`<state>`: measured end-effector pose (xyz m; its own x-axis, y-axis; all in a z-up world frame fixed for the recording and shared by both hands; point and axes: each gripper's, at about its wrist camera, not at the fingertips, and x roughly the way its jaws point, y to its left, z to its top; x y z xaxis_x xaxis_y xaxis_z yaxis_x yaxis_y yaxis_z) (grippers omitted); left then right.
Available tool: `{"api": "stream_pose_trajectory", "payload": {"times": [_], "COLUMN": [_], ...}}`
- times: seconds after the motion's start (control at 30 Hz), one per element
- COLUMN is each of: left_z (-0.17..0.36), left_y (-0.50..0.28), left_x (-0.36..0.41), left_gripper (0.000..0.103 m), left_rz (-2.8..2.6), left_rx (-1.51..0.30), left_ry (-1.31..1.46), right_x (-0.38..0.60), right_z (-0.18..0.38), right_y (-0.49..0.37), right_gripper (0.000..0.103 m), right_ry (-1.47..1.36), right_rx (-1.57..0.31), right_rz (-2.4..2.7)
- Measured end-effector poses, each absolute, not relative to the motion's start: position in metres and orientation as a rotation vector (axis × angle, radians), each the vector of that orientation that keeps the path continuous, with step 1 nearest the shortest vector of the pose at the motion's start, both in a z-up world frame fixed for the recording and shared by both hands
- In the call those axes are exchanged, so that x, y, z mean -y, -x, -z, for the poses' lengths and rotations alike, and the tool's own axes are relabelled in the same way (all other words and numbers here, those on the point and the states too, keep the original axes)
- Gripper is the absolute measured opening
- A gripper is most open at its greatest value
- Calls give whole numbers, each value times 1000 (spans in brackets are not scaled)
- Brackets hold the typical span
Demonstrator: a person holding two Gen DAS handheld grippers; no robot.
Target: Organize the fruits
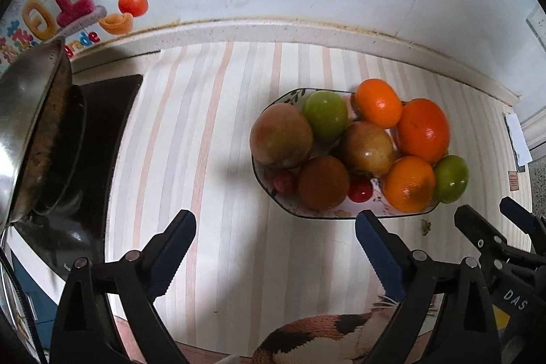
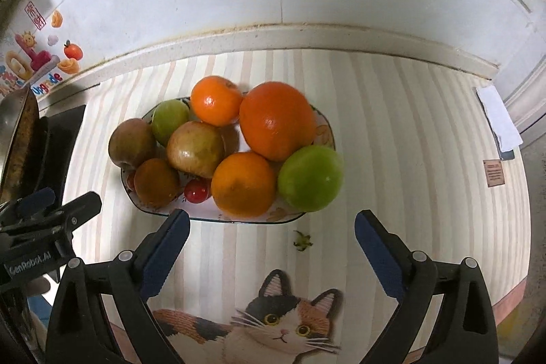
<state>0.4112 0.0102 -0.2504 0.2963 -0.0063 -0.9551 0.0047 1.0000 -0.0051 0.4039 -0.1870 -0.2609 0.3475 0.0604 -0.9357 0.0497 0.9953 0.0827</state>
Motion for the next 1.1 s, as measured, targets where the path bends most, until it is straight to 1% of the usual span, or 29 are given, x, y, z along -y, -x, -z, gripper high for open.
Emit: {"api": "stream_pose_trajectory", "payload": {"times": [0.23,0.43,0.7,0.9,1.1], "left_z": [214,174,120,89,66], "left_y": [-388,-350,-279,-222,-173], "left_x": [-1,1,-11,-22,-30], "left_gripper": [96,96,96,96,96], "left_rz": [-17,-19,9,44,79], "left_rx": [-1177,-1103,-997,-931,-900], "left_ry": [-9,-17,-34,-48,-39], "right_x": [200,203,200,186,173], "right_z": [234,200,139,94,64], "right_y": [-390,-353,-278,-207,-145], "right_gripper": [99,99,99,99,100], "right_ry": [-104,-99,-101,-110,-120], "right_rx": [-1162,-1108,-998,-928,-892], "right_rz": [-15,-20,21,36,32]}}
